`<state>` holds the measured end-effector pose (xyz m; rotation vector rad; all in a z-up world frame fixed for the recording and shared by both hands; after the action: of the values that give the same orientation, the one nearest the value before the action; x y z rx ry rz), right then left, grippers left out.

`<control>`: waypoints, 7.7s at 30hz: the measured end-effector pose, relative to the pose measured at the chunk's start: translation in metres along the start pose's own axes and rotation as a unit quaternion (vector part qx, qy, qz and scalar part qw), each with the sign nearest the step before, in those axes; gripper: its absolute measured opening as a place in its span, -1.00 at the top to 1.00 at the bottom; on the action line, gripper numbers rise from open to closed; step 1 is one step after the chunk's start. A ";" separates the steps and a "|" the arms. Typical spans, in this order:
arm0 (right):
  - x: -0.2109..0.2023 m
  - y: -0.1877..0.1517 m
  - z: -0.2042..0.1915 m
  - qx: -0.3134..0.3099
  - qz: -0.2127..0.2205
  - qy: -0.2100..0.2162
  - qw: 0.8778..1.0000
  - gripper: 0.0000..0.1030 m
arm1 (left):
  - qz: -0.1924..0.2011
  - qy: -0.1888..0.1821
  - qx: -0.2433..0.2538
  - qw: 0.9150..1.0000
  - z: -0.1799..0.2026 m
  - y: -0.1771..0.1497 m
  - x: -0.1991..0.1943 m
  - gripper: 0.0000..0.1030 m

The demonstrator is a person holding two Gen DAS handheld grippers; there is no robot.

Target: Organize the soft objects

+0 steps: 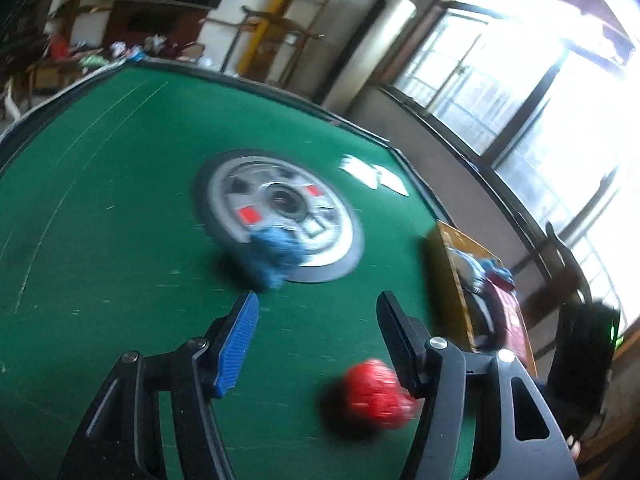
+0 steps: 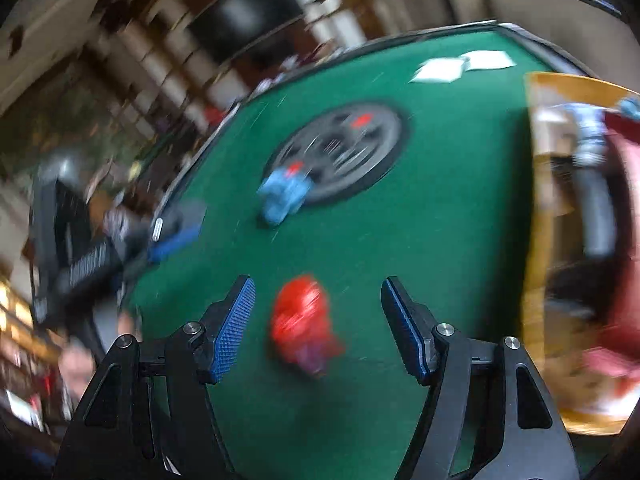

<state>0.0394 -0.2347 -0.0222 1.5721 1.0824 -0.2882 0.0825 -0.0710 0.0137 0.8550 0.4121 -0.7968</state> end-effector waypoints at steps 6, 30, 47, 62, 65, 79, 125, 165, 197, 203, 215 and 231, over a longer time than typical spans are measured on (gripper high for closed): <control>0.043 -0.016 -0.029 -0.072 -0.060 -0.009 0.996 -0.26 | -0.005 -0.005 -0.056 0.998 -0.037 0.011 0.011 -0.21; 0.047 0.053 0.079 0.054 0.065 -0.004 0.996 0.33 | -0.052 0.107 0.027 0.993 -0.043 0.025 0.096 0.01; 0.024 0.054 0.072 0.032 0.092 -0.035 0.995 0.33 | 0.017 0.091 0.101 0.991 -0.008 0.014 0.070 0.14; -0.105 0.035 0.114 0.109 0.198 -0.104 0.969 0.32 | -0.026 -0.009 0.153 0.988 0.120 -0.041 0.066 0.13; -0.145 0.010 0.132 0.126 0.204 -0.128 0.962 0.32 | -0.039 -0.036 0.172 0.984 0.156 -0.056 0.070 0.13; -0.192 -0.077 0.206 0.187 0.149 -0.220 0.946 0.32 | -0.092 -0.046 0.202 0.974 0.220 -0.108 0.123 0.13; -0.209 -0.093 0.112 0.104 0.150 -0.308 0.934 -0.40 | 0.014 0.036 0.324 0.945 0.179 -0.168 0.037 -0.19; -0.178 -0.143 0.053 0.106 0.122 -0.288 0.944 -0.40 | 0.112 0.111 0.272 0.949 0.109 -0.169 -0.028 -0.39; -0.188 -0.158 0.038 0.124 0.145 -0.284 0.940 -0.40 | 0.069 0.071 0.208 0.973 0.077 -0.161 -0.024 -0.54; -0.195 -0.159 0.046 0.132 0.150 -0.297 0.934 -0.40 | 0.087 0.089 0.215 0.969 0.078 -0.159 -0.029 -0.54; -0.200 -0.152 0.038 0.120 0.157 -0.310 0.930 -0.39 | 0.190 0.182 0.239 0.935 0.083 -0.128 -0.095 -0.55; -0.211 -0.145 0.026 0.079 0.166 -0.343 0.921 -0.40 | 0.175 0.205 0.273 0.924 0.084 -0.147 -0.076 -0.54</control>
<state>-0.1764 -0.3685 0.0208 1.5808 0.2459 -0.6465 -0.0775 -0.1623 0.0369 1.5843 0.3894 -0.3899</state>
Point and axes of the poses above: each gripper's, at about its wrist camera, not at the fingertips, and x roughly the way its jaws point, z to its right, y to its top, the point moved 8 cm from there along x, roughly the way its jaws point, and after that the axes turned 14 degrees about -x, right-handed, at the moved point
